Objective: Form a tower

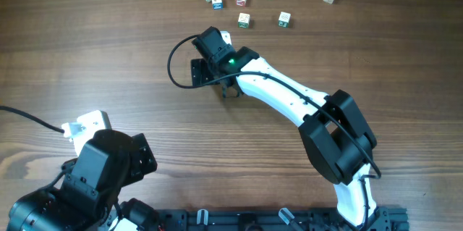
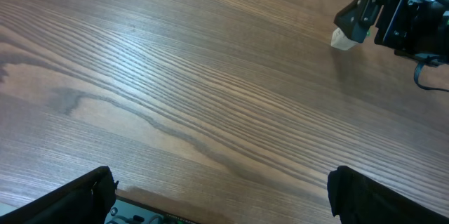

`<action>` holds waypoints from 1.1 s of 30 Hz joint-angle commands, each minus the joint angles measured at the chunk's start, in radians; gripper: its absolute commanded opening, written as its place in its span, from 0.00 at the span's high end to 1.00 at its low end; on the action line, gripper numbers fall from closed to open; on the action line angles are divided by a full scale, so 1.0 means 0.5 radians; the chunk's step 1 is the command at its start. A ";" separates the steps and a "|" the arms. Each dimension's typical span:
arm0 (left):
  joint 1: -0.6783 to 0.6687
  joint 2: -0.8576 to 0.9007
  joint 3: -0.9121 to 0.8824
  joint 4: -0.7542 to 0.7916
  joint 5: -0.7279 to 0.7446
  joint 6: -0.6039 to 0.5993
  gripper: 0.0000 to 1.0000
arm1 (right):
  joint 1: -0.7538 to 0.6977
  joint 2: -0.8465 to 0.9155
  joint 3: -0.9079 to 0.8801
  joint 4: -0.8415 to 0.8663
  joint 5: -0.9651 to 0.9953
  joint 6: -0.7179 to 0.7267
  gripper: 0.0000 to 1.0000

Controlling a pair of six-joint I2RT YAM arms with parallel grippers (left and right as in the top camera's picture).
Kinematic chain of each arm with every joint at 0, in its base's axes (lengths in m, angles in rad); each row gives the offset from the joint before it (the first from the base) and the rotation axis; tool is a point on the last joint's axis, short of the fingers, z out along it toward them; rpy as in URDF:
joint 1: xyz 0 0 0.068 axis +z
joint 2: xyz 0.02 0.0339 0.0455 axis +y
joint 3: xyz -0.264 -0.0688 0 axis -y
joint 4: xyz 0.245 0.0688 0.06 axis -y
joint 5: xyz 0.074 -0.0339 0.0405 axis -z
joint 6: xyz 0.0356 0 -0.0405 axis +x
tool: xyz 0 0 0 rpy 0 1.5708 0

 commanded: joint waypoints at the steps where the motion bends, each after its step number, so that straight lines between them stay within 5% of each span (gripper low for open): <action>1: 0.009 -0.002 -0.003 -0.002 0.011 -0.027 0.00 | 0.011 0.047 0.038 0.000 -0.047 -0.171 0.00; 15: 0.009 -0.002 -0.003 -0.002 0.011 -0.027 0.00 | 0.014 0.193 0.037 0.091 -0.047 -0.164 0.02; 25: 0.009 -0.002 -0.003 -0.002 0.011 -0.027 0.00 | 0.012 0.233 0.037 0.119 0.015 -0.099 0.40; 33: 0.009 -0.002 -0.003 -0.002 0.011 -0.027 0.00 | 0.012 0.243 0.037 0.133 0.083 0.027 0.51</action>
